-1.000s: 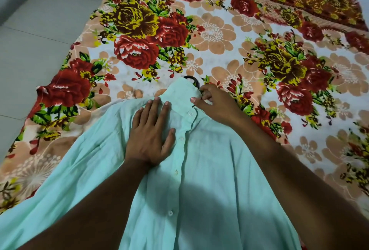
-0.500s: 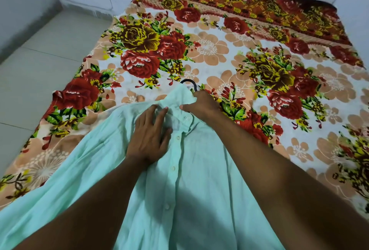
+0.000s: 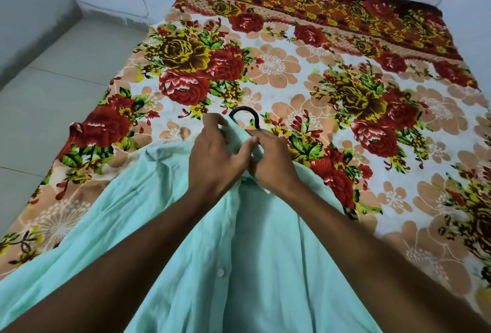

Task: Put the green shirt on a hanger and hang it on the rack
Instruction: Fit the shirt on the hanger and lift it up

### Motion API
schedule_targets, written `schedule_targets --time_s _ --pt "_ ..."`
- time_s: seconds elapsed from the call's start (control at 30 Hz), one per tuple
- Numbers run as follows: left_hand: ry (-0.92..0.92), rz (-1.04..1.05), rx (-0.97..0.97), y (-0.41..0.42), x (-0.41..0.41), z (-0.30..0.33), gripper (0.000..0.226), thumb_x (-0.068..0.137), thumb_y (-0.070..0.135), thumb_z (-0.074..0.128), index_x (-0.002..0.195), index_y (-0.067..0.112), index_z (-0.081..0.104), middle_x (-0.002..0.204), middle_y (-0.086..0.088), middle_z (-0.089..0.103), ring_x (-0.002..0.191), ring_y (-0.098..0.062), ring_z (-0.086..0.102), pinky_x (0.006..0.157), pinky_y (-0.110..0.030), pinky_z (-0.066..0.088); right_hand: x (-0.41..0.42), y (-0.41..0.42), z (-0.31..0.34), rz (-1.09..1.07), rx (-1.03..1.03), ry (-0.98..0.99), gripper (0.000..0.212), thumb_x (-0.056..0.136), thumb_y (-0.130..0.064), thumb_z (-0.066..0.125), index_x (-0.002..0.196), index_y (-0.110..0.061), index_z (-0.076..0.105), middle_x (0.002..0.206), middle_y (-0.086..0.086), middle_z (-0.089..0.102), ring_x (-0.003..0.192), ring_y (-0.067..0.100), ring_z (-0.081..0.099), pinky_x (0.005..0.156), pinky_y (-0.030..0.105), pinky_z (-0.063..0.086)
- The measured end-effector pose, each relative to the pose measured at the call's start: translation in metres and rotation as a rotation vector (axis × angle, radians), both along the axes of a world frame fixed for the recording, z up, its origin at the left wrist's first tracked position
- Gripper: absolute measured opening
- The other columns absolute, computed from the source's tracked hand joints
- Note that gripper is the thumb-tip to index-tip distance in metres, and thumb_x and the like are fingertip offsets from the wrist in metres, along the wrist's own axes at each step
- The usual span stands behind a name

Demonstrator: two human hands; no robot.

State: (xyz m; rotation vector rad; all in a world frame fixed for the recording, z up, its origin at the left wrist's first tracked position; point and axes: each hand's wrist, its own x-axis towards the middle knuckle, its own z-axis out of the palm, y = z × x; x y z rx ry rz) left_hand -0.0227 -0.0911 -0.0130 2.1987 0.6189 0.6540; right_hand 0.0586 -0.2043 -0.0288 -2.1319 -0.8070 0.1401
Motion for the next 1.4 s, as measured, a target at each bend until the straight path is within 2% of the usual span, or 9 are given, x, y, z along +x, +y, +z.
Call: schedule_targets --time_s 0.17,0.27,0.43,0.57,0.7,0.9,1.13,1.23,1.4 --pt "0.115 0.131 -0.197 -0.004 0.004 0.012 0.050 0.080 0.040 0.069 0.109 0.015 0.038 0.092 -0.005 0.061 0.082 -0.028 0.060 0.066 -0.035 0.043 -0.002 -0.011 0.007 0.075 0.047 0.139 0.043 0.088 -0.002 0.074 0.130 -0.008 0.069 0.126 0.007 0.070 0.118 0.016 0.065 0.099 0.021 0.053" --pt "0.152 0.139 -0.273 0.003 -0.001 0.016 0.019 0.081 0.022 0.065 0.096 0.012 0.059 0.079 0.001 0.063 0.077 -0.026 0.062 0.058 -0.032 0.043 0.000 -0.013 0.011 0.091 0.066 0.208 0.040 0.092 -0.010 0.075 0.132 -0.008 0.069 0.126 0.006 0.071 0.116 0.011 0.067 0.100 0.018 0.051" --pt "0.112 0.170 -1.075 0.049 -0.008 0.023 0.012 0.090 -0.005 0.062 0.084 0.003 0.067 0.094 -0.021 0.071 0.079 -0.030 0.071 0.071 -0.039 0.064 0.007 -0.010 0.014 0.058 0.069 0.358 0.032 0.098 -0.016 0.068 0.129 -0.009 0.070 0.123 -0.006 0.069 0.115 0.001 0.062 0.104 0.018 0.047" --pt "0.252 0.002 -1.263 0.071 -0.011 0.019 0.011 0.098 0.002 0.053 0.096 0.003 0.064 0.096 -0.016 0.073 0.083 -0.028 0.071 0.074 -0.040 0.061 0.013 -0.001 0.013 0.015 0.032 0.346 0.021 0.095 -0.016 0.073 0.114 -0.009 0.077 0.101 -0.009 0.072 0.097 0.005 0.067 0.093 0.021 0.052" --pt "0.359 -0.089 -1.256 0.070 -0.009 0.021 0.027 0.105 0.011 0.040 0.093 0.005 0.064 0.074 -0.008 0.075 0.065 -0.020 0.071 0.065 -0.032 0.060 0.020 0.005 0.012 -0.002 0.010 0.405 0.019 0.093 -0.014 0.075 0.111 -0.007 0.077 0.096 -0.010 0.070 0.090 0.003 0.066 0.088 0.018 0.052" --pt "0.386 -0.233 -0.785 0.079 -0.010 0.021 0.016 0.099 0.029 0.066 0.092 0.014 0.067 0.088 -0.011 0.068 0.073 -0.021 0.063 0.064 -0.028 0.052 0.022 0.002 0.012 0.036 -0.006 0.504 0.007 0.092 -0.013 0.075 0.099 -0.014 0.078 0.098 -0.007 0.073 0.091 0.005 0.068 0.089 0.019 0.055" --pt "0.477 -0.196 -1.019 0.079 -0.007 0.020 0.031 0.103 0.024 0.054 0.121 0.004 0.068 0.107 -0.012 0.076 0.084 -0.021 0.072 0.083 -0.037 0.059 0.054 0.004 0.025 0.144 -0.171 0.917 0.027 0.097 -0.005 0.066 0.123 0.001 0.067 0.113 -0.007 0.065 0.104 0.007 0.064 0.089 0.017 0.054" --pt "0.478 -0.182 -1.046 0.076 -0.005 0.017 0.035 0.105 0.026 0.052 0.128 0.004 0.065 0.116 -0.012 0.074 0.091 -0.024 0.070 0.092 -0.042 0.056 0.064 0.006 0.029 0.164 -0.166 1.093 0.010 0.098 -0.003 0.064 0.098 -0.005 0.073 0.102 0.001 0.071 0.097 0.014 0.066 0.091 0.026 0.056" --pt "0.438 -0.172 -1.091 0.075 -0.008 0.010 0.044 0.103 0.035 0.057 0.130 0.001 0.064 0.125 -0.017 0.071 0.104 -0.029 0.068 0.095 -0.044 0.057 0.066 0.004 0.028 0.170 -0.144 1.221 0.023 0.101 -0.003 0.057 0.084 -0.011 0.071 0.077 0.000 0.074 0.073 0.011 0.072 0.070 0.024 0.061"
